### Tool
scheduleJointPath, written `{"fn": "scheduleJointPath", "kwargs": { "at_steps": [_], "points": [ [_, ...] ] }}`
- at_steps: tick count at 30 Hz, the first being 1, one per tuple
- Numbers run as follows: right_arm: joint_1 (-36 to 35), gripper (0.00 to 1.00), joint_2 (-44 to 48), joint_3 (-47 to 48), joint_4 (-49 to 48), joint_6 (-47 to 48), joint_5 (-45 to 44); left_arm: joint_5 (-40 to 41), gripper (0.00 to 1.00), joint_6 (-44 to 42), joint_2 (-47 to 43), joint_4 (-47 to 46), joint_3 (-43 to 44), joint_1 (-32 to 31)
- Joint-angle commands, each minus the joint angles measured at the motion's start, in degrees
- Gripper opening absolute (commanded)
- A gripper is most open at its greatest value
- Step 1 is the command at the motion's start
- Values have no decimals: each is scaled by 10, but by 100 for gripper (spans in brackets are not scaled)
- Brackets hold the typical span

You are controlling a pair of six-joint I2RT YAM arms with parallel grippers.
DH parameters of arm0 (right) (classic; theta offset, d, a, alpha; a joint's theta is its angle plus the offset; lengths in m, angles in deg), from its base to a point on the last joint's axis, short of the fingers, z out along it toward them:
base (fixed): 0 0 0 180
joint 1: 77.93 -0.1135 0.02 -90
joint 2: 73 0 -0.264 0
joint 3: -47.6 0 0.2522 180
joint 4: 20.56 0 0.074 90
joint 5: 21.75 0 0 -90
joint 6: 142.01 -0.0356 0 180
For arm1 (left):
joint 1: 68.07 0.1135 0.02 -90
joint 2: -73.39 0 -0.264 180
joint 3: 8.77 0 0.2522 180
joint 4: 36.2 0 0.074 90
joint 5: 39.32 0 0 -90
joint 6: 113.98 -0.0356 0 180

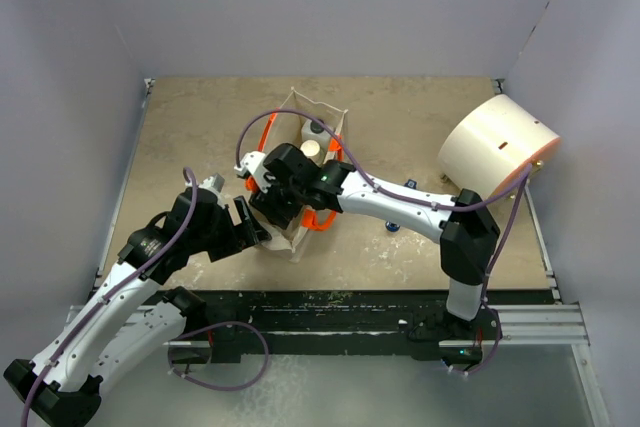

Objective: Take the personal care products out of the canvas bag

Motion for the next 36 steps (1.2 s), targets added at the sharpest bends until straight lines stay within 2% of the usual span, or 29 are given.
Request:
{"fn": "scheduleJointPath", "kwargs": {
  "at_steps": [1,8,12,16,17,19,21,29,36],
  "points": [
    [-1,61,-12,21,-18,16,43,13,87,-18,-1,23,7,2],
    [0,60,-26,16,-36,14,51,13,87,-18,-7,23,6,2],
    [0,39,-19,3,-59,11,70,13,87,-18,-7,22,7,2],
    [0,26,0,-15,-81,10,74,13,87,-18,-10,23,7,2],
    [0,20,11,-20,-87,6,73,14,87,-17,-12,23,6,2],
    [-1,8,34,-29,-107,-13,61,14,87,-17,-15,23,6,2],
    [0,0,57,-39,-135,-34,38,14,87,-16,-16,22,6,2],
    [0,0,134,-52,-185,-128,-23,18,87,-14,-22,22,6,2],
    [2,0,182,22,-104,-206,-73,17,87,-15,-22,23,6,2]
  ]
}}
